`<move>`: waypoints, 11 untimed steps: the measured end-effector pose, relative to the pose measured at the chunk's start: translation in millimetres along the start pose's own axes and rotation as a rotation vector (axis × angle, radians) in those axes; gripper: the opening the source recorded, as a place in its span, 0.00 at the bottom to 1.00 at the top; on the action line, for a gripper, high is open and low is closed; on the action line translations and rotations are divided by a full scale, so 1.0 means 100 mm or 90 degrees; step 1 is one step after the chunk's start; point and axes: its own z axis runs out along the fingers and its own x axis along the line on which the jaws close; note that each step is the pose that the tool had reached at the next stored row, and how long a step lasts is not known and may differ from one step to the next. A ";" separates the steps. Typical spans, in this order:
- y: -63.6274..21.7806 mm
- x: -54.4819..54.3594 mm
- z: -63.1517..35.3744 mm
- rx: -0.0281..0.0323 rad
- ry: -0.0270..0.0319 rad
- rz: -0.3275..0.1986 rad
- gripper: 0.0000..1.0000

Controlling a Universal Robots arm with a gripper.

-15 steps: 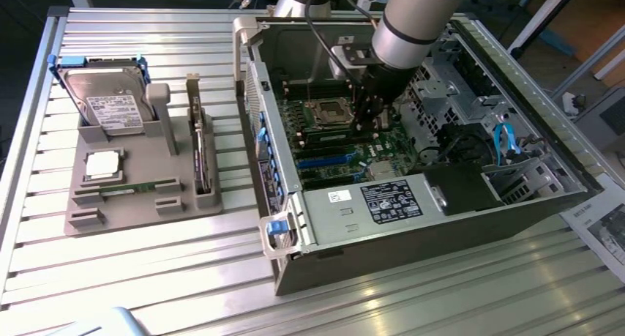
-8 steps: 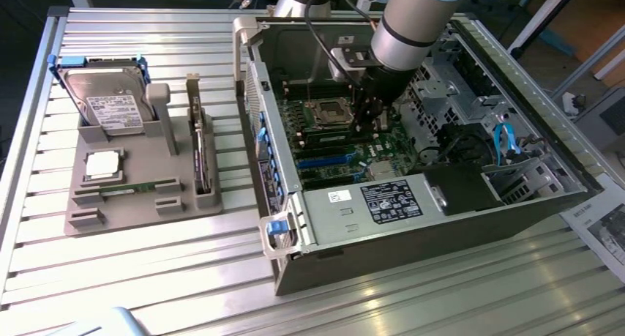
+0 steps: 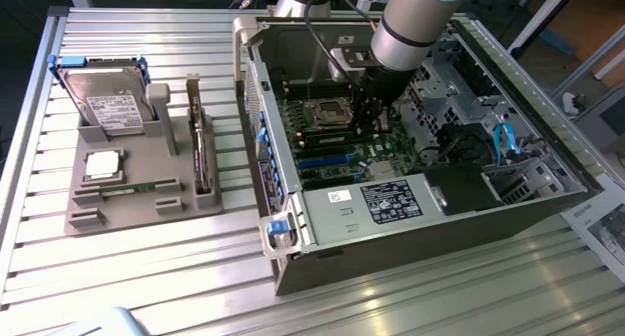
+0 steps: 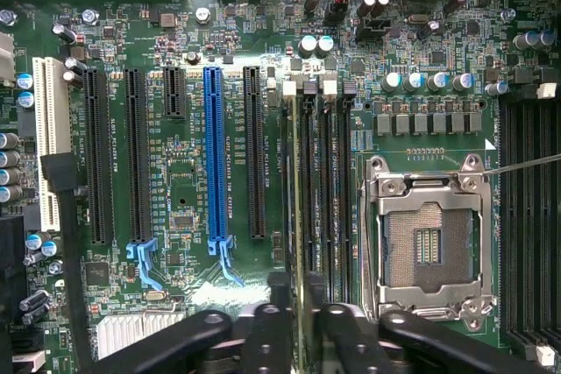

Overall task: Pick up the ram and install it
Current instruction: 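Insert the ram into the slot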

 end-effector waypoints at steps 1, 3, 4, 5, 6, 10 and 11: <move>0.000 0.00 0.000 0.0000 0.0000 0.000 0.25; 0.000 0.00 0.000 0.0000 0.0000 0.000 0.25; 0.000 0.00 0.000 0.0000 0.0000 0.000 0.25; 0.000 0.00 0.000 0.0000 0.0000 0.000 0.25; 0.000 0.00 0.000 0.0000 0.0000 0.000 0.25; 0.000 0.00 -0.005 0.0000 0.0001 0.000 0.25; 0.000 0.00 -0.011 0.0000 0.0001 0.000 0.25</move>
